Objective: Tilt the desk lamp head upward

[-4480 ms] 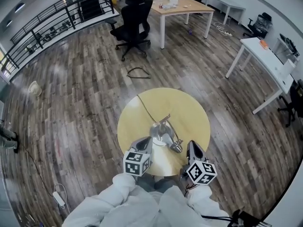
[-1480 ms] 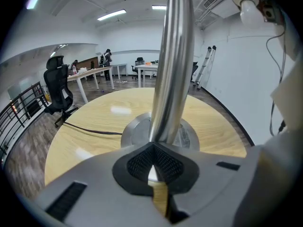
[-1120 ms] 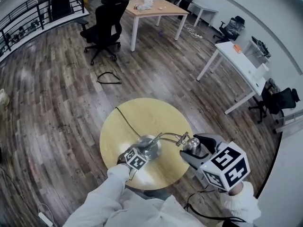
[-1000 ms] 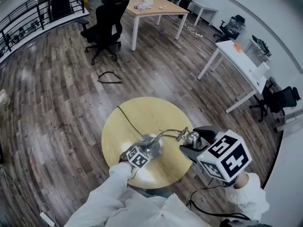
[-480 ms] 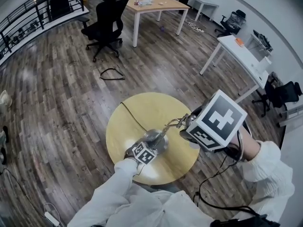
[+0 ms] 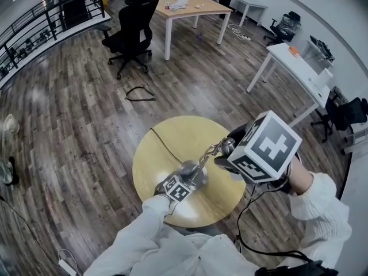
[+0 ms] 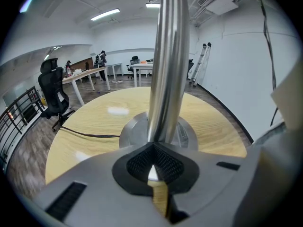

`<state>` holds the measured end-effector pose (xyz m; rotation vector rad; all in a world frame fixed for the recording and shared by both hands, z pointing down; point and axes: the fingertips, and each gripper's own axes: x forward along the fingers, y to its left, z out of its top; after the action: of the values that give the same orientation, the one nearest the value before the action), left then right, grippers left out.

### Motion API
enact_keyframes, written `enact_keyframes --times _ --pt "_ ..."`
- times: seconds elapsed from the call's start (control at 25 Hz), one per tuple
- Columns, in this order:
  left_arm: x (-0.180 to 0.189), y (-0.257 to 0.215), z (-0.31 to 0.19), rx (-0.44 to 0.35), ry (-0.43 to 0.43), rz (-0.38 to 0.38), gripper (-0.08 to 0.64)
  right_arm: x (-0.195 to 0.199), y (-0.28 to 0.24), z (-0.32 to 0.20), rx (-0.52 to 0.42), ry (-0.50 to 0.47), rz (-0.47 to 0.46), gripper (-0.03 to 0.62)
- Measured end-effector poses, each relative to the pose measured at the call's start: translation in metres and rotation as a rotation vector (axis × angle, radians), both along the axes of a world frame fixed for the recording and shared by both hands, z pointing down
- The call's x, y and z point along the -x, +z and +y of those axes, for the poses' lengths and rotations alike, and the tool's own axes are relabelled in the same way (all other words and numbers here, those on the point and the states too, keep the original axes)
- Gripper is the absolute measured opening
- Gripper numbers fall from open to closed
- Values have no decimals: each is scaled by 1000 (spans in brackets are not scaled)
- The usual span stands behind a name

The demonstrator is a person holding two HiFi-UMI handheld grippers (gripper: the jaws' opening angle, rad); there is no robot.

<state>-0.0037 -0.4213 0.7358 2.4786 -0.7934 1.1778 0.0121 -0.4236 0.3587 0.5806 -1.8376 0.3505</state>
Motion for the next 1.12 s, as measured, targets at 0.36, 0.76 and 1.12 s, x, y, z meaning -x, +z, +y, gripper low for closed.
enact_keyframes --times 0.36,0.76,1.12 --pt "-4 -2 -1 20 -25 16 -3 -9 -15 1 -158 14 -224 281" --pt "4 -32 10 -3 -167 155 -2 -109 -82 9 -485 307 -528 281" --pt "11 -108 47 -97 -424 406 -2 -230 105 20 -636 870 -478 12"
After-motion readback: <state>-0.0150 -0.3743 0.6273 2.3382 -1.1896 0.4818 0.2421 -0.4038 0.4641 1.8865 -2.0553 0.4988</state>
